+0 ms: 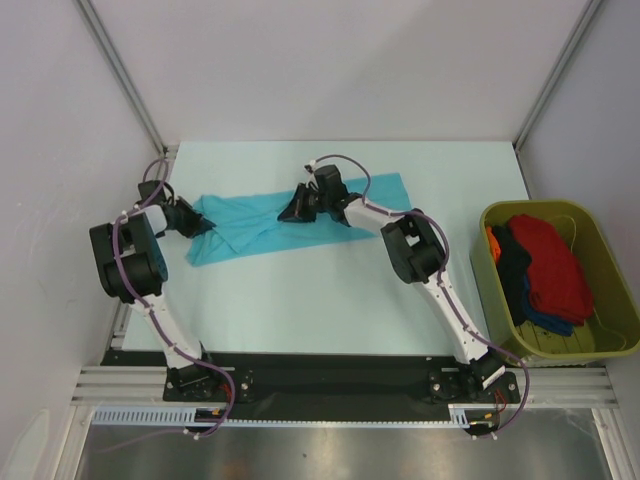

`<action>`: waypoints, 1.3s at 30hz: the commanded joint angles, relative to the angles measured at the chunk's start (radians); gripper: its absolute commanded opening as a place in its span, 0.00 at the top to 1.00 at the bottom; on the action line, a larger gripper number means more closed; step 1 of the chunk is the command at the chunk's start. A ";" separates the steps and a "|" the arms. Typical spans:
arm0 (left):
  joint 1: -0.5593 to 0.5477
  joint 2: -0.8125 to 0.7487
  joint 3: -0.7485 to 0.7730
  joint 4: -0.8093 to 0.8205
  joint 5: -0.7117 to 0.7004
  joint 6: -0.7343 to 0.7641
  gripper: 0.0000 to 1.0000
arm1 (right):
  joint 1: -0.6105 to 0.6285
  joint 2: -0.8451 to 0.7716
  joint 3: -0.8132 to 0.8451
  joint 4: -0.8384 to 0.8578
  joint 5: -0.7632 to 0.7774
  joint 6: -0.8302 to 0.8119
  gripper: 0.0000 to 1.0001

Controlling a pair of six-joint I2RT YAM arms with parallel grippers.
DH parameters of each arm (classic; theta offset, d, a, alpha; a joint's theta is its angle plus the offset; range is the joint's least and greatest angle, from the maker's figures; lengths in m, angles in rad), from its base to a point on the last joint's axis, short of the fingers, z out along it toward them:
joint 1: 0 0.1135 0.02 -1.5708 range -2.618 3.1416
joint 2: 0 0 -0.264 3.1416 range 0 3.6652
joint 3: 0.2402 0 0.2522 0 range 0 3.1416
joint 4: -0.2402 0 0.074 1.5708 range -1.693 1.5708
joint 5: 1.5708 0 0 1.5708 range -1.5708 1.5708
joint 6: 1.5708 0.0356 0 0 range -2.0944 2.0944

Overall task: Fold and stack the t-shirts
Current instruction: Fold the tshirt

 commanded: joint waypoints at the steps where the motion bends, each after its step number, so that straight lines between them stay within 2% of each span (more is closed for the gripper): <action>1: 0.026 0.011 0.042 0.025 0.009 0.005 1.00 | -0.018 -0.038 -0.006 -0.008 0.001 -0.031 1.00; 9: 0.030 0.010 0.034 0.011 0.009 0.007 0.98 | -0.007 -0.024 -0.006 0.015 -0.013 -0.011 1.00; 10: 0.031 0.005 0.036 0.005 0.013 0.010 0.93 | -0.006 -0.025 -0.008 0.016 -0.016 -0.011 1.00; 12: 0.030 -0.007 0.033 -0.015 0.004 0.018 0.69 | -0.007 -0.027 -0.006 0.016 -0.019 -0.014 0.96; 14: 0.028 -0.051 0.018 -0.020 -0.005 0.033 0.53 | -0.007 -0.030 -0.003 0.015 -0.025 -0.014 0.86; 16: 0.027 -0.106 0.016 -0.053 -0.045 0.054 0.45 | -0.010 -0.042 0.000 -0.002 -0.025 -0.011 0.73; 17: 0.028 -0.126 0.022 -0.086 -0.062 0.085 0.39 | -0.010 -0.048 0.002 -0.010 -0.021 -0.014 0.71; 19: 0.027 -0.185 0.030 -0.122 -0.112 0.122 0.33 | -0.012 -0.071 0.006 -0.034 -0.019 -0.019 0.63; 22: 0.025 -0.252 0.014 -0.176 -0.161 0.168 0.34 | -0.012 -0.102 0.037 -0.157 0.004 -0.065 0.51; 24: 0.014 -0.332 -0.045 -0.172 -0.162 0.168 0.35 | -0.018 -0.125 0.037 -0.218 0.017 -0.105 0.47; 27: -0.013 -0.427 -0.131 -0.173 -0.188 0.150 0.32 | -0.041 -0.172 0.041 -0.307 0.037 -0.166 0.38; 28: -0.026 -0.455 -0.156 -0.170 -0.197 0.136 0.28 | -0.050 -0.186 0.038 -0.332 0.045 -0.209 0.36; 33: -0.032 -0.587 -0.353 -0.140 -0.235 -0.022 0.30 | -0.134 -0.329 -0.041 -0.473 0.137 -0.323 0.34; 37: 0.006 -0.709 -0.510 -0.066 -0.237 -0.163 0.32 | -0.216 -0.479 -0.224 -0.510 0.249 -0.307 0.35; 39: 0.033 -0.742 -0.593 -0.012 -0.246 -0.249 0.32 | -0.242 -0.568 -0.336 -0.556 0.384 -0.252 0.35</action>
